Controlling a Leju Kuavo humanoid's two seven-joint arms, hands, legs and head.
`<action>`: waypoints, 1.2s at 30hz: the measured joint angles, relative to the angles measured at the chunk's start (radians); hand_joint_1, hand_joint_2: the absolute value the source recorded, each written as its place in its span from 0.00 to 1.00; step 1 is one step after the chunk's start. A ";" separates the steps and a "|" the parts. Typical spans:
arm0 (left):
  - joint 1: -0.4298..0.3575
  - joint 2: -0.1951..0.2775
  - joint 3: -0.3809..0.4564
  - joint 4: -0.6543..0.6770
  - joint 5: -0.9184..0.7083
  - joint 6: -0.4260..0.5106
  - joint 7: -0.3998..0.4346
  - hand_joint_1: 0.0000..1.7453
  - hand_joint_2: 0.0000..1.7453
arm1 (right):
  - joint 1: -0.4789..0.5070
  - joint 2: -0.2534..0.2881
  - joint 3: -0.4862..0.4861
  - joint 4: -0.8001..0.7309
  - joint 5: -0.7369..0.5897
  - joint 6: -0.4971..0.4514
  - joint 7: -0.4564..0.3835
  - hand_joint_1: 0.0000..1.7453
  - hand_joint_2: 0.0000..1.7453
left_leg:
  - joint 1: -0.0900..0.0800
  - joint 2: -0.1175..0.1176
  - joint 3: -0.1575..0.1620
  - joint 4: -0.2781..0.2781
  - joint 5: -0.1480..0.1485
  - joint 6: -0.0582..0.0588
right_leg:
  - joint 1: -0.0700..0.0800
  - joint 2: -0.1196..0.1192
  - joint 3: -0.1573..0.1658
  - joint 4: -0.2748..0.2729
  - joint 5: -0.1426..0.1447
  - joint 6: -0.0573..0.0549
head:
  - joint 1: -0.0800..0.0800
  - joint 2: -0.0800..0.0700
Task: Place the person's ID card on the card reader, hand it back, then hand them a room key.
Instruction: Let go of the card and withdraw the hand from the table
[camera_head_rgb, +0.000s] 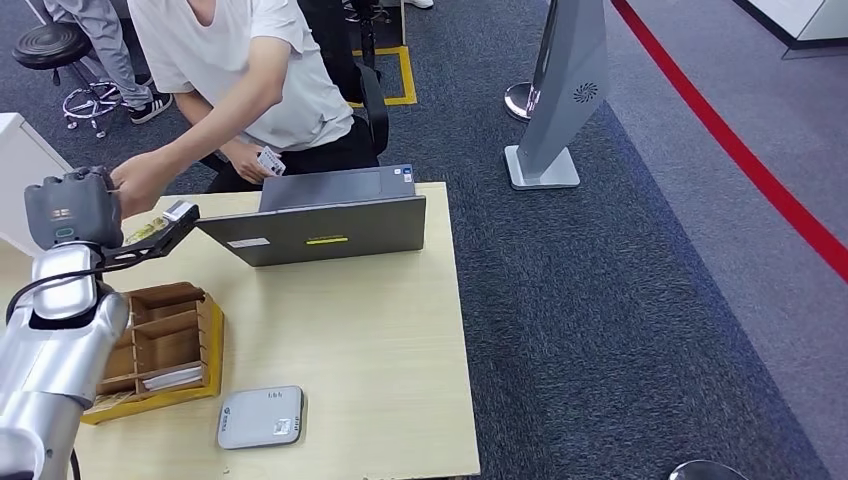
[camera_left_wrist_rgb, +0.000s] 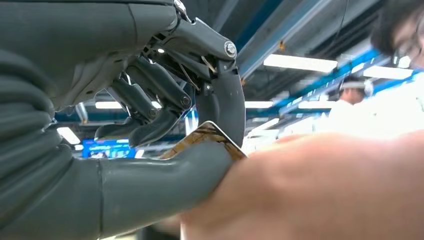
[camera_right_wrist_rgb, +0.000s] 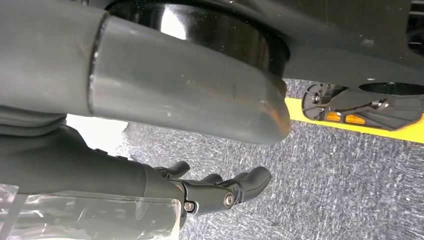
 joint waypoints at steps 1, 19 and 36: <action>-0.002 -0.003 0.000 0.018 0.001 -0.001 0.000 0.25 1.00 | 0.001 0.000 0.003 0.000 0.000 0.001 0.003 0.00 0.00 | 0.000 0.000 0.000 0.000 0.000 0.000 | 0.000 0.000 0.000 0.000 0.000 0.000 | 0.000 0.000; 0.194 -0.005 0.047 -0.165 0.008 0.011 -0.037 0.00 1.00 | 0.012 -0.001 0.007 0.000 -0.016 -0.015 0.005 0.00 0.00 | 0.000 0.002 -0.002 0.000 -0.001 0.001 | 0.000 0.002 -0.001 0.000 -0.001 0.001 | 0.000 0.000; 0.869 0.105 0.921 -0.747 0.521 0.091 -0.654 0.00 1.00 | 0.031 -0.003 -0.028 0.003 0.003 -0.024 0.020 0.00 0.00 | 0.005 0.013 0.004 -0.003 -0.013 -0.005 | 0.004 0.012 0.000 0.001 -0.012 -0.004 | -0.001 0.000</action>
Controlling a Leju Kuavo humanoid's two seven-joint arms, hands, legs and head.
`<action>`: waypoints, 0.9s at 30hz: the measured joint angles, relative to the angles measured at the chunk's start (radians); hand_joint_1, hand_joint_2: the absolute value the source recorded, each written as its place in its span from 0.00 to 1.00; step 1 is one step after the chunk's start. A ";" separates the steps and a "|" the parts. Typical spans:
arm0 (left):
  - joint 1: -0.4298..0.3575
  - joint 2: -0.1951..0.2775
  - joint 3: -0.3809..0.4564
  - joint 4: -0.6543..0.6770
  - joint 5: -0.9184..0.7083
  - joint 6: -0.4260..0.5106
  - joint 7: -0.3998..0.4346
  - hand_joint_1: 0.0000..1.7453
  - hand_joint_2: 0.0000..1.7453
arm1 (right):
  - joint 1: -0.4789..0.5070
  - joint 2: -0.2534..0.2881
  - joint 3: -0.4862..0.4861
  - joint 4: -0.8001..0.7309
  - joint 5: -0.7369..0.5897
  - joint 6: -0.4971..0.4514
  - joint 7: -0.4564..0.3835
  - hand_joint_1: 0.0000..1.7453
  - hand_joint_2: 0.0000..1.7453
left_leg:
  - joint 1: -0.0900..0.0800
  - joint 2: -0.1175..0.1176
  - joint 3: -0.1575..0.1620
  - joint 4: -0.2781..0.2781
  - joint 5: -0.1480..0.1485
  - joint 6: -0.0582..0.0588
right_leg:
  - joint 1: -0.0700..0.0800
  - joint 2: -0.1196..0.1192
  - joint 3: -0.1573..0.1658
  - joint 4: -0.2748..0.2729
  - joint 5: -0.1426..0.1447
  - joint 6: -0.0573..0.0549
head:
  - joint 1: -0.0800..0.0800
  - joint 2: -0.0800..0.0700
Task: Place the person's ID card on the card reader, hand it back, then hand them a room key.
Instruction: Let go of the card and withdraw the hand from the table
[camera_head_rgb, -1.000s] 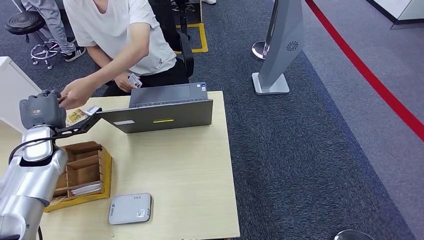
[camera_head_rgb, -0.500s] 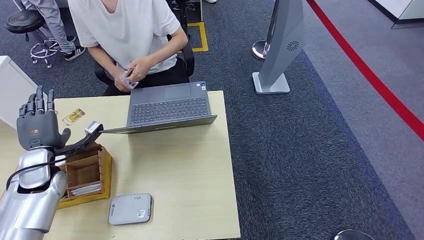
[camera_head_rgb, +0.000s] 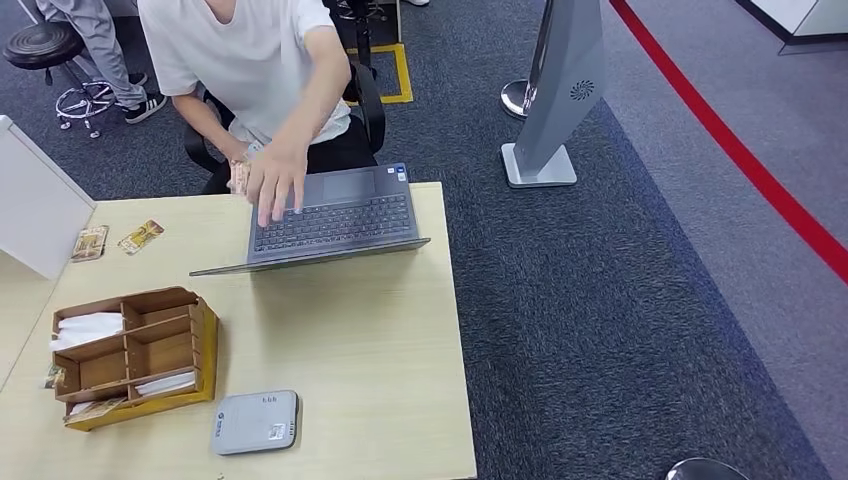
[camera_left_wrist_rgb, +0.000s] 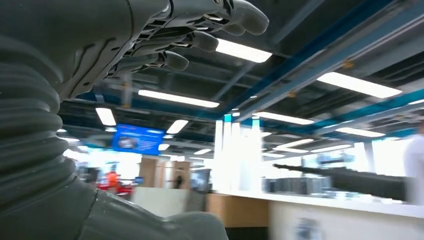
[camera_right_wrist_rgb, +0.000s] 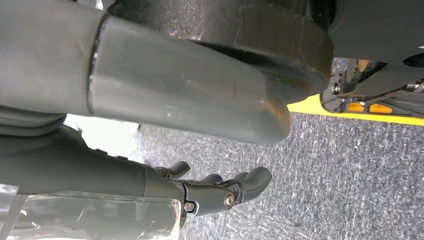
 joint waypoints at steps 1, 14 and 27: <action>-0.003 -0.004 0.081 0.021 0.012 -0.024 -0.039 0.00 1.00 | 0.000 0.000 0.000 0.000 0.006 0.002 0.001 0.00 0.00 | 0.000 0.000 0.000 0.000 0.000 0.000 | 0.000 0.000 0.000 0.000 0.000 0.000 | 0.000 0.000; -0.107 -0.030 0.674 0.376 0.196 -0.280 -0.216 0.00 1.00 | -0.004 -0.002 0.000 0.000 0.017 0.003 -0.029 0.00 0.00 | 0.001 -0.010 0.002 0.000 0.000 -0.001 | 0.001 -0.010 0.007 0.000 -0.001 -0.002 | 0.000 0.000; -0.163 -0.147 0.839 1.125 1.316 -0.337 0.017 0.00 1.00 | -0.015 -0.002 0.002 0.000 0.084 -0.001 0.003 0.00 0.25 | -0.005 -0.016 0.006 0.000 -0.001 0.001 | -0.004 -0.016 0.012 -0.001 -0.004 0.002 | -0.001 0.000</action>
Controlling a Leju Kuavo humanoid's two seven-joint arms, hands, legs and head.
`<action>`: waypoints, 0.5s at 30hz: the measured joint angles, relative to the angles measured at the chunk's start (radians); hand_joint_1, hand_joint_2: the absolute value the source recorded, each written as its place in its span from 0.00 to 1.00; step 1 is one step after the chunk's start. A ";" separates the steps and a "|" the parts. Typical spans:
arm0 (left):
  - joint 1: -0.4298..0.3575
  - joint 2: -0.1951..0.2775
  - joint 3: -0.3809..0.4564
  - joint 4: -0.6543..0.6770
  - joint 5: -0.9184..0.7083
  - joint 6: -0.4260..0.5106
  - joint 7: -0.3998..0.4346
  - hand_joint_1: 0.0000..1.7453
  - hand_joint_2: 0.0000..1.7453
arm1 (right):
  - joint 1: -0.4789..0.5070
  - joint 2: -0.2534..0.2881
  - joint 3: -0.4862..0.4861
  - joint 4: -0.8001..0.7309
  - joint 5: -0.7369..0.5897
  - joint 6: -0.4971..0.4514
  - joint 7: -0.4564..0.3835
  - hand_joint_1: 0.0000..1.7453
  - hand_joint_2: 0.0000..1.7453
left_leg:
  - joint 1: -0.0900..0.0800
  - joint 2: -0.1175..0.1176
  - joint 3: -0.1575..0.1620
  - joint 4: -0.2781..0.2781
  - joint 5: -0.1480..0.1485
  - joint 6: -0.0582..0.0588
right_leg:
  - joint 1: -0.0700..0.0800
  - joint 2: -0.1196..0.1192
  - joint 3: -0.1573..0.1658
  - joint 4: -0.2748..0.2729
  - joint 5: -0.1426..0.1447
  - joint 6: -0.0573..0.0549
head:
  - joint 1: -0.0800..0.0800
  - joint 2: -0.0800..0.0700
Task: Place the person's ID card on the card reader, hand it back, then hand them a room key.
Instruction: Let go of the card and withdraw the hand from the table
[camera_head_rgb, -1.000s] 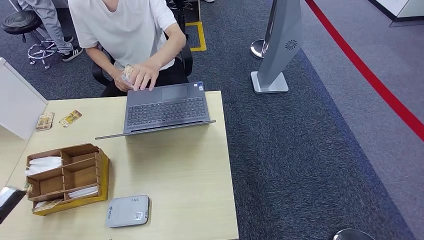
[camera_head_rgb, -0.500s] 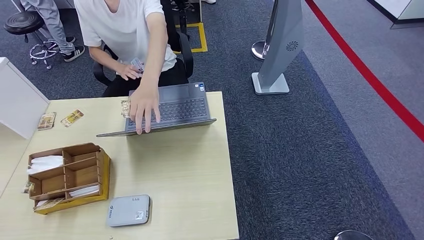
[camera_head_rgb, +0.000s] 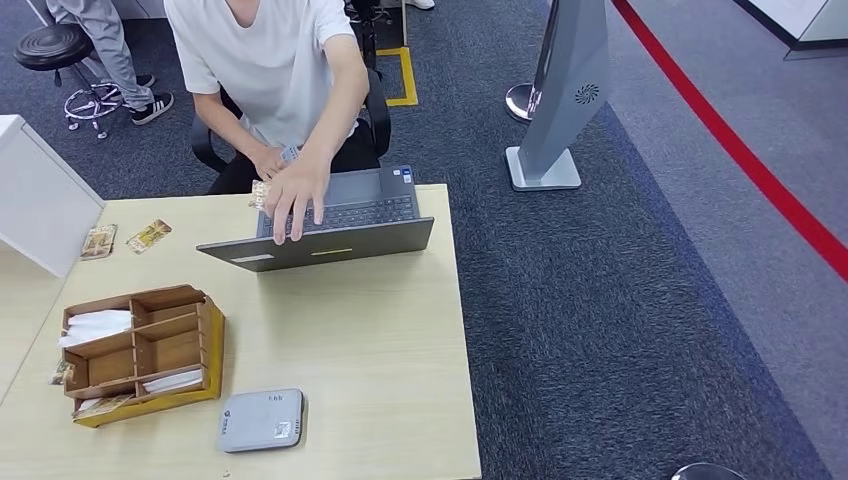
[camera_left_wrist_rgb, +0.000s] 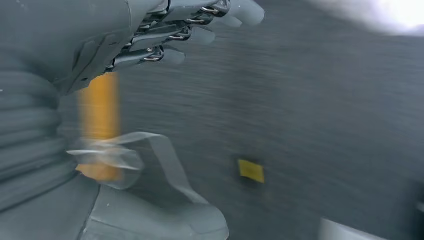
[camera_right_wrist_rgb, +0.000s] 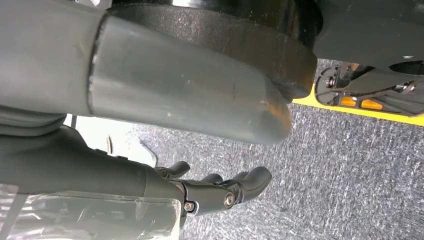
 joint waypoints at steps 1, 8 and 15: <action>-0.003 -0.030 0.000 0.032 0.000 0.029 0.013 0.00 1.00 | -0.001 0.000 0.002 0.000 0.007 0.000 0.002 0.00 0.50 | 0.000 0.000 0.000 0.000 0.000 0.000 | 0.000 0.000 0.000 0.000 0.000 0.000 | 0.000 0.000; -0.030 -0.189 -0.001 0.160 -0.059 0.161 0.150 0.00 1.00 | -0.006 0.007 0.019 -0.001 0.036 -0.017 -0.003 0.00 1.00 | -0.002 0.001 0.001 0.001 0.000 0.002 | -0.002 0.000 0.000 -0.001 0.001 0.002 | 0.002 0.000; -0.041 -0.246 -0.003 0.192 -0.093 0.177 0.208 0.00 1.00 | -0.010 0.011 0.023 -0.001 0.045 -0.021 -0.002 0.00 0.50 | -0.001 0.002 0.001 0.001 0.000 0.002 | -0.001 0.001 -0.001 0.000 0.001 0.002 | 0.001 0.000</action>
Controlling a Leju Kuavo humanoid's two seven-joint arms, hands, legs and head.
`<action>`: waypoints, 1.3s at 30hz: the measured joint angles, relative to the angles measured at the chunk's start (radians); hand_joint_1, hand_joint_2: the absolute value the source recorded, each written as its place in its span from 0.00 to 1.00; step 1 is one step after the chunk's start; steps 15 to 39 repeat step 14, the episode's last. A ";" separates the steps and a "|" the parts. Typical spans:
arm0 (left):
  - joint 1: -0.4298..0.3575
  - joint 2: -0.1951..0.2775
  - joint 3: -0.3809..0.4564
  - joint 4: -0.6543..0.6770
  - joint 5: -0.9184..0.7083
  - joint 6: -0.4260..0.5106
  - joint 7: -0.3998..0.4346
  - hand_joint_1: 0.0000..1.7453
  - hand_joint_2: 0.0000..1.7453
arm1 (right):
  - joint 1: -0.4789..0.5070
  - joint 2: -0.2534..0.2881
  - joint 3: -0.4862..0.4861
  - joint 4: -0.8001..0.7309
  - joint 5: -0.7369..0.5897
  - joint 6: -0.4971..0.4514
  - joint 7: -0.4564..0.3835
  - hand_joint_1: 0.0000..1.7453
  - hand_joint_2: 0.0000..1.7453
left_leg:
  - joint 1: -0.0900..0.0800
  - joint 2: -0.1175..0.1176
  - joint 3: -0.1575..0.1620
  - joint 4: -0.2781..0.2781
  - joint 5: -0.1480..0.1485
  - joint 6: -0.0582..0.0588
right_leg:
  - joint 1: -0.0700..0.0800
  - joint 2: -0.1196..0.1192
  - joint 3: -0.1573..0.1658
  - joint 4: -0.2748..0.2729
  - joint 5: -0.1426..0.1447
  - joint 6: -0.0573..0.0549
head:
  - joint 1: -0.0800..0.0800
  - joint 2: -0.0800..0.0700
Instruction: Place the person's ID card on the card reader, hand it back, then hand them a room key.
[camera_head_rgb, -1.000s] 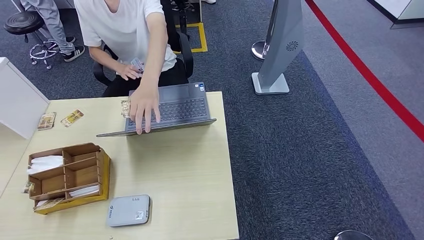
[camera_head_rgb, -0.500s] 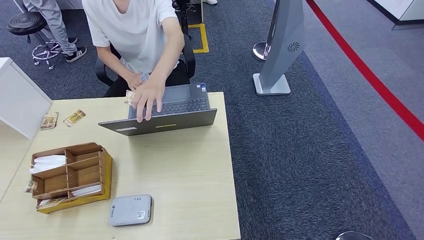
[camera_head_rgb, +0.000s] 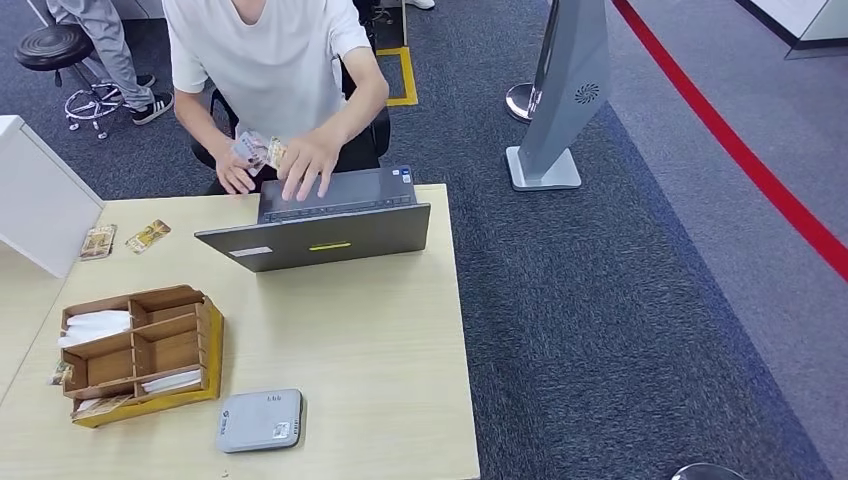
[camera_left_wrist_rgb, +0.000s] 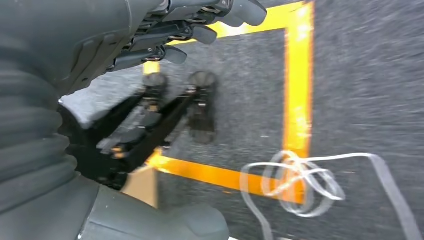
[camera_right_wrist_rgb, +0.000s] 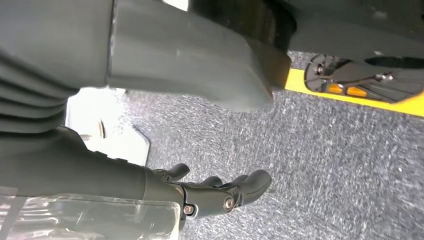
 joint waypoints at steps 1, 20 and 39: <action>-0.002 -0.009 -0.001 0.002 -0.019 0.005 0.025 0.00 1.00 | 0.000 0.000 0.002 0.000 0.004 0.003 0.001 0.00 0.75 | 0.000 0.000 0.000 0.000 0.000 0.000 | 0.000 0.000 0.000 0.000 0.000 0.000 | 0.000 0.000; 0.038 -0.037 -0.340 0.004 -0.149 -0.043 0.118 0.00 1.00 | 0.037 -0.016 0.003 -0.038 -0.077 0.102 -0.059 0.00 0.00 | 0.000 0.000 0.000 0.000 0.000 0.000 | 0.000 0.000 0.000 0.000 0.000 0.000 | 0.000 0.000; 0.038 -0.037 -0.340 0.004 -0.149 -0.043 0.118 0.00 1.00 | 0.037 -0.016 0.003 -0.038 -0.077 0.102 -0.059 0.00 0.00 | 0.000 0.000 0.000 0.000 0.000 0.000 | 0.000 0.000 0.000 0.000 0.000 0.000 | 0.000 0.000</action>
